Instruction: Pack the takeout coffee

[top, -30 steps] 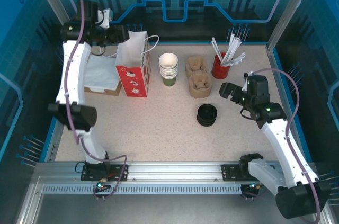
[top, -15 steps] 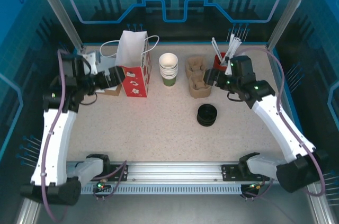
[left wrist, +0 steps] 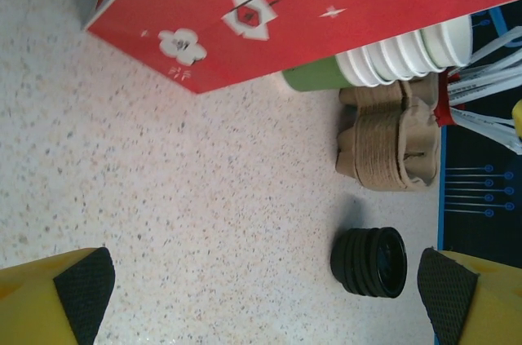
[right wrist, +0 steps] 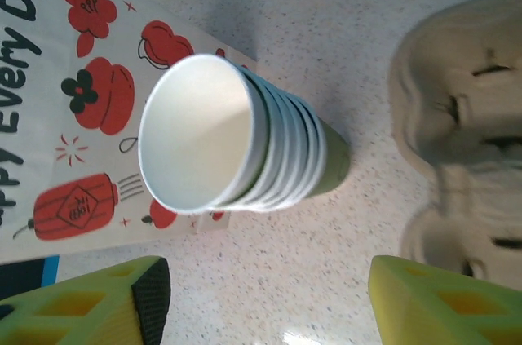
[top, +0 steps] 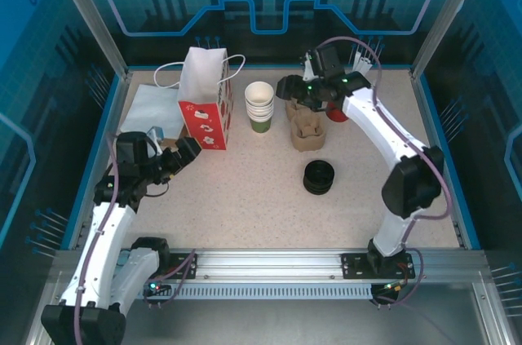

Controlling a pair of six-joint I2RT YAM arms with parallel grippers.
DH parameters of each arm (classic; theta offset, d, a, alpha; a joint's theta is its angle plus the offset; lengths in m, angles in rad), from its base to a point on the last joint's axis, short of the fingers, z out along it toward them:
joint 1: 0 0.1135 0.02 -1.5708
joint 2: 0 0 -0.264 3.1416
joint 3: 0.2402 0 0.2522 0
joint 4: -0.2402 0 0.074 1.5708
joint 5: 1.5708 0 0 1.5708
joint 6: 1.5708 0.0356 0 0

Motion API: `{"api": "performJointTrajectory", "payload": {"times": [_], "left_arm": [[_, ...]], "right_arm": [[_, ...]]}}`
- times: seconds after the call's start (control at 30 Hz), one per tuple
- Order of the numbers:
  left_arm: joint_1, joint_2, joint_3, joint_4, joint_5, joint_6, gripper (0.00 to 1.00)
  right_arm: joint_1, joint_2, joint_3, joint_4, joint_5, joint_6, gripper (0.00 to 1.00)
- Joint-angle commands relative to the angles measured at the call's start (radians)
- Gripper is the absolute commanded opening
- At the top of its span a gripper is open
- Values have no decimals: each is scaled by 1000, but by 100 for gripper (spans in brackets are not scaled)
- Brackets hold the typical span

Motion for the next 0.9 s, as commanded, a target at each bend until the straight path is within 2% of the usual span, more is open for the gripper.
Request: {"api": "performJointTrajectory", "payload": {"times": [0.0, 0.27, 0.77, 0.87], "left_arm": [[6, -21, -18, 62, 33, -55, 99], [6, -32, -32, 39, 23, -55, 99], [6, -45, -30, 17, 2, -60, 99], [6, -45, -27, 15, 2, -62, 99]], "right_arm": [[24, 78, 121, -71, -71, -1, 65], [43, 229, 296, -144, -29, 1, 62], [46, 358, 450, -247, -26, -32, 39], [46, 364, 455, -251, -25, -32, 31]]}}
